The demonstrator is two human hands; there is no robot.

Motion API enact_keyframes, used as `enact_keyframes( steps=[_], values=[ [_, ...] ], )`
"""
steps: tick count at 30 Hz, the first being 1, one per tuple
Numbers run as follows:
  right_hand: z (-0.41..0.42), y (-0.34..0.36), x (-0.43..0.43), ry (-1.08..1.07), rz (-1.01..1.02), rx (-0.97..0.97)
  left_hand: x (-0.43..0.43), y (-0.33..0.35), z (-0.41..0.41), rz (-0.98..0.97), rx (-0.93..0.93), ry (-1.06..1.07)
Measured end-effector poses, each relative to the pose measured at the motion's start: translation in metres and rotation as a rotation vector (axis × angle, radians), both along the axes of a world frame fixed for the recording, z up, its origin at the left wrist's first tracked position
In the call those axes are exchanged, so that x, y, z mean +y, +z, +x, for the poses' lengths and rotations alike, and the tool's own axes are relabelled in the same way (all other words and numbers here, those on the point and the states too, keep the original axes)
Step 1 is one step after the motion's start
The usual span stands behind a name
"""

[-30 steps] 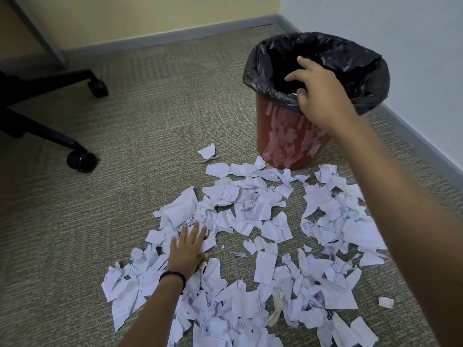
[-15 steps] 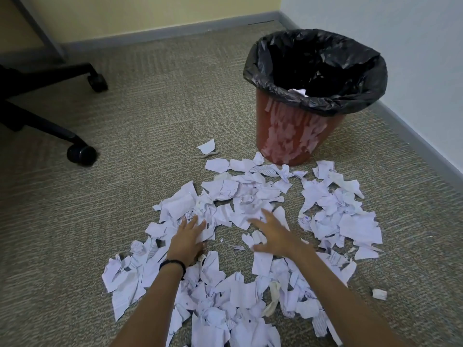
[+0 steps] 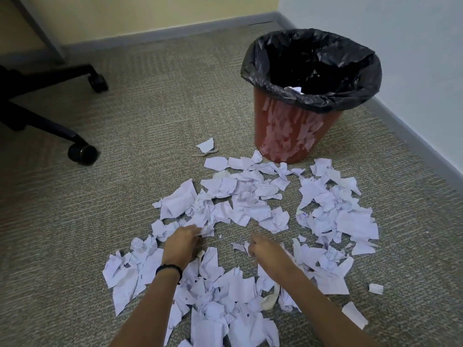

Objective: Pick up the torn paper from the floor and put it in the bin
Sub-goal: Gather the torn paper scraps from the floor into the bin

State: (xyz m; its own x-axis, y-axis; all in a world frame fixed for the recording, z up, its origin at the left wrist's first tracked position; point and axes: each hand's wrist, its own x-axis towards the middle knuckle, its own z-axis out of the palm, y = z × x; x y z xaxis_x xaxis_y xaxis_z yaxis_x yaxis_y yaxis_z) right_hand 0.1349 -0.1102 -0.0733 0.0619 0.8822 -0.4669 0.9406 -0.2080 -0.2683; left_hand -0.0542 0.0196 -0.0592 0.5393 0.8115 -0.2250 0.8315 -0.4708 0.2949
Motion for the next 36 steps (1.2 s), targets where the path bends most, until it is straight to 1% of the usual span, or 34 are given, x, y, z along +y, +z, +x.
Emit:
enact_keyframes(
  steps=[2,4,6,8,10,13,16,18,20,21,22,23,25,26,28,30,31,32,33,35,36],
  values=[
    [-0.001,0.004,0.003,-0.085,-0.044,0.024,-0.002,0.002,-0.001,0.021,-0.020,0.016],
    [0.004,0.010,0.003,-0.097,-0.091,0.089,-0.003,0.004,-0.001,0.029,0.014,0.011],
    [0.016,0.026,0.001,-0.165,0.012,0.223,-0.004,0.009,0.001,0.054,0.017,0.001],
    [0.029,0.053,-0.002,-0.266,0.078,0.365,-0.002,0.023,0.011,0.068,-0.090,0.052],
    [0.043,0.087,0.000,-0.344,0.158,0.447,0.002,0.046,0.030,0.098,-0.290,0.133],
    [0.066,0.145,0.008,-0.450,0.381,0.510,0.015,0.096,0.074,0.215,-0.561,0.148],
    [0.084,0.198,0.015,-0.562,0.712,0.503,0.032,0.148,0.119,0.352,-0.758,0.029],
    [0.099,0.222,0.026,-0.648,0.890,0.483,0.045,0.180,0.149,0.437,-0.838,-0.054],
    [0.120,0.242,0.043,-0.675,1.019,0.400,0.057,0.210,0.179,0.578,-0.865,-0.121],
    [0.131,0.249,0.053,-0.662,1.047,0.363,0.060,0.223,0.193,0.645,-0.876,-0.150],
    [0.143,0.255,0.062,-0.625,1.040,0.316,0.061,0.235,0.205,0.675,-0.881,-0.169],
    [0.153,0.260,0.071,-0.580,0.991,0.257,0.063,0.244,0.217,0.665,-0.878,-0.177],
    [0.168,0.267,0.082,-0.535,0.854,0.159,0.067,0.257,0.238,0.603,-0.859,-0.171],
    [0.172,0.269,0.084,-0.545,0.823,0.139,0.070,0.260,0.247,0.569,-0.843,-0.175],
    [0.171,0.269,0.081,-0.571,0.881,0.121,0.074,0.261,0.260,0.429,-0.759,-0.252],
    [0.167,0.258,0.072,-0.573,0.951,0.128,0.074,0.256,0.265,0.262,-0.593,-0.347],
    [0.164,0.251,0.067,-0.576,0.987,0.132,0.073,0.250,0.265,0.233,-0.518,-0.369],
    [0.162,0.243,0.061,-0.586,1.034,0.142,0.070,0.244,0.263,0.243,-0.485,-0.371],
    [0.160,0.234,0.055,-0.599,1.102,0.150,0.067,0.237,0.258,0.277,-0.498,-0.360],
    [0.156,0.214,0.041,-0.622,1.245,0.141,0.059,0.220,0.246,0.368,-0.636,-0.324],
    [0.154,0.202,0.035,-0.635,1.281,0.141,0.056,0.209,0.239,0.411,-0.711,-0.298]
  ],
)
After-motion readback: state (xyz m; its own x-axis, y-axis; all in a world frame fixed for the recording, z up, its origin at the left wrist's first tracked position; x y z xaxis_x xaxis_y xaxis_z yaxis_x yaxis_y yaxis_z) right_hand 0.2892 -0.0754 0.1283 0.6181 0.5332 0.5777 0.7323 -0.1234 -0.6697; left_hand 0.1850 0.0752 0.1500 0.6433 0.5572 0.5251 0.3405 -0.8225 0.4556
